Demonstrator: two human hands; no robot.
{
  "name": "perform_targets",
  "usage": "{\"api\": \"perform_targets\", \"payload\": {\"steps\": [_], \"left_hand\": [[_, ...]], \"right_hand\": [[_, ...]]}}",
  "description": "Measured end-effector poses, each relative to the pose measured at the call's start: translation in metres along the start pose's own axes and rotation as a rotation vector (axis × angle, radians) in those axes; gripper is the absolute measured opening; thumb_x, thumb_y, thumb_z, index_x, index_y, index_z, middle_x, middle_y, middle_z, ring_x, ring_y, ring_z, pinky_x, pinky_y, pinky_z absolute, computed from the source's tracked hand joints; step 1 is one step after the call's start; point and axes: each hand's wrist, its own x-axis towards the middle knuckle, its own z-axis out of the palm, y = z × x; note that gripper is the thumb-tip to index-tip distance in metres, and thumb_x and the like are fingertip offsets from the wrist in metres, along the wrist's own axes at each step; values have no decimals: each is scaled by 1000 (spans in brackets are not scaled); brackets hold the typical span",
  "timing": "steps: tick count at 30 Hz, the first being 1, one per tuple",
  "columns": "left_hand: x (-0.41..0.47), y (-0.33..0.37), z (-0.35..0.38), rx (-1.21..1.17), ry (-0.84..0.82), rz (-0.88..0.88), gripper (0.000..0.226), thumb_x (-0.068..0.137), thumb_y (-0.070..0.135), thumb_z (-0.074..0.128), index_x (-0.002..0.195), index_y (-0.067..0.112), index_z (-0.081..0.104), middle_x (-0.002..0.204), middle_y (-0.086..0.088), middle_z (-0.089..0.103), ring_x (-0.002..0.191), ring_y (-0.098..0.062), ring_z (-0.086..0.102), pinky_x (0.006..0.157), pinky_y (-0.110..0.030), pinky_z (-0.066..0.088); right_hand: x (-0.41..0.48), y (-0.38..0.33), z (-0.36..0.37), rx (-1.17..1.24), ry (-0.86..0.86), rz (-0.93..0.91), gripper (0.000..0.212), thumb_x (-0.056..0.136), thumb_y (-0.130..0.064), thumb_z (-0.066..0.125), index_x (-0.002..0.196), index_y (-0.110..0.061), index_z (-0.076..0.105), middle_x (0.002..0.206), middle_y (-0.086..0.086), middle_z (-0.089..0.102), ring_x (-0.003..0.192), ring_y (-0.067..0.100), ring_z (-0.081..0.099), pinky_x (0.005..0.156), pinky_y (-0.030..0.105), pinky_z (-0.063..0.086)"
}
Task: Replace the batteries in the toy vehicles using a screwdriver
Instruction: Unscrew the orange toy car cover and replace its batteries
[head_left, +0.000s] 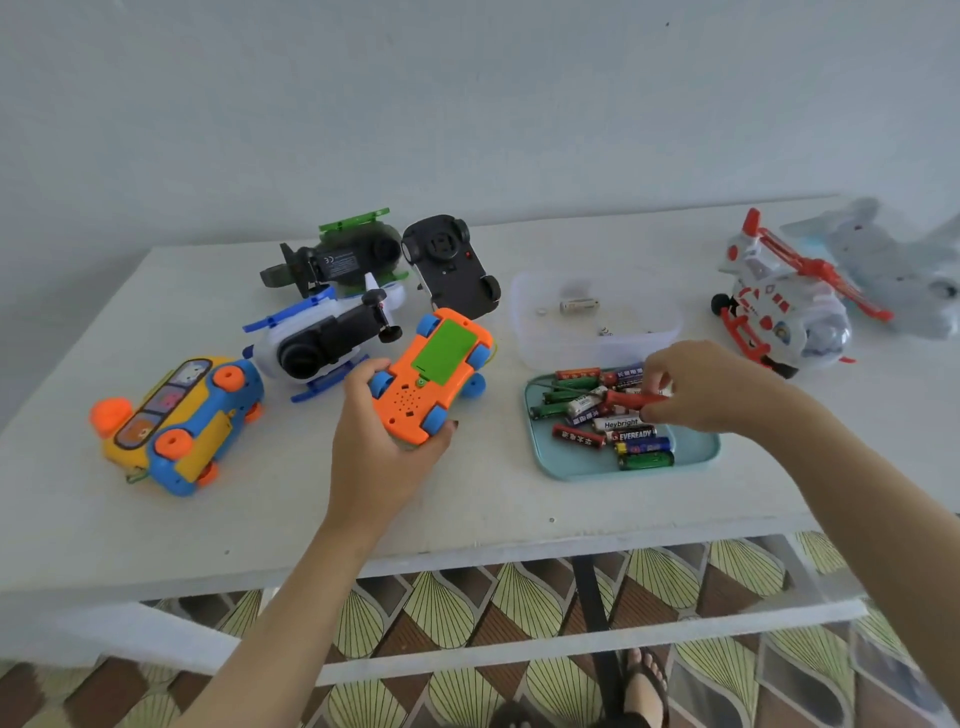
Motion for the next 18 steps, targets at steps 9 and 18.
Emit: {"api": "perform_targets", "payload": {"steps": [9,18], "left_hand": [[1,-7,4,-59,-70,19,65,67,40,80,117,41,38,104,30,52,92,-6,61,73,-17,52],[-2,-13,4,218,-117,199,86,75,52,65,145,15,33,118,17,43,99,-2,46,86,-20,40]], "right_hand": [[-14,-37,-23,870,296,-275,16,83,-4,69,96,0,60,78,-1,71,73,4,70,77,24,57],[-11,-93,-23,1054,595,-458,26,85,-11,64,105,-25,57,86,2,70,81,23,69,82,47,54]]}}
